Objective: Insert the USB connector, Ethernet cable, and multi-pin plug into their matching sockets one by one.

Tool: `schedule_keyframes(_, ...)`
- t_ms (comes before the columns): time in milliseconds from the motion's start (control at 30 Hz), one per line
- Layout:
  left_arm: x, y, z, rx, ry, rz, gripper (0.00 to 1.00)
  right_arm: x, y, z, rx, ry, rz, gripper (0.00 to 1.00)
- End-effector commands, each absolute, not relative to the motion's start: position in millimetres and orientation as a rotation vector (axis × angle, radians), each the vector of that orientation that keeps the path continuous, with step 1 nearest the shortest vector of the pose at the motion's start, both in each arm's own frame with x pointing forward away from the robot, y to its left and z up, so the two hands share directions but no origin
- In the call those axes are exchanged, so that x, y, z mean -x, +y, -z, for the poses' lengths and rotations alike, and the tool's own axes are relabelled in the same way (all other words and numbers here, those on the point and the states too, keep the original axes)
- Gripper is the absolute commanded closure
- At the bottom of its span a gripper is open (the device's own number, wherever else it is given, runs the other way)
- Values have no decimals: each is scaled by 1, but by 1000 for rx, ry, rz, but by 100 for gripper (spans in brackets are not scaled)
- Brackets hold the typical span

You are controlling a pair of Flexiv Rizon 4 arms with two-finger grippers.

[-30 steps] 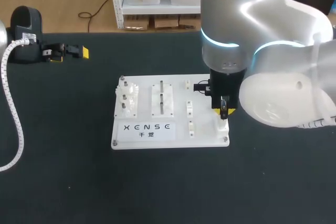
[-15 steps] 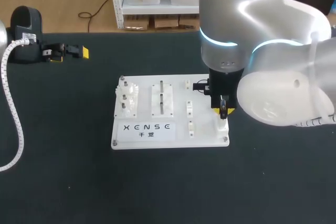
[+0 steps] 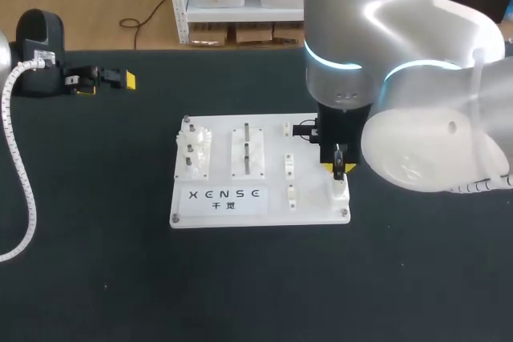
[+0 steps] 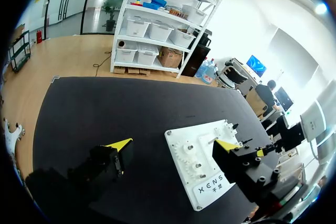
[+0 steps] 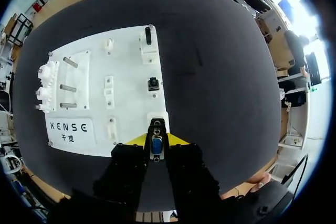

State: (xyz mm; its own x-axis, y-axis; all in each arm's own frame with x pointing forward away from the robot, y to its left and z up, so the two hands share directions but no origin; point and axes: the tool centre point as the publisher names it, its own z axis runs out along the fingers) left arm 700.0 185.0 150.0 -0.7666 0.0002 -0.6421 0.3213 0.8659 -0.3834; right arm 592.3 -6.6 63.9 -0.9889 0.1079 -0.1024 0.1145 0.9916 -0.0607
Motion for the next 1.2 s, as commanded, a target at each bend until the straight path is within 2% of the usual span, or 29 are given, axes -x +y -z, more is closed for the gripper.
schedule_keyframes(33,-700,185,-150,-231,2374,636,0,-593,-6,-62,-169,3037,105,100)
schedule_keyframes(1200,-700,185,-150,-231,2374,636,0,-582,-18,-59,-134,3076,76,100)
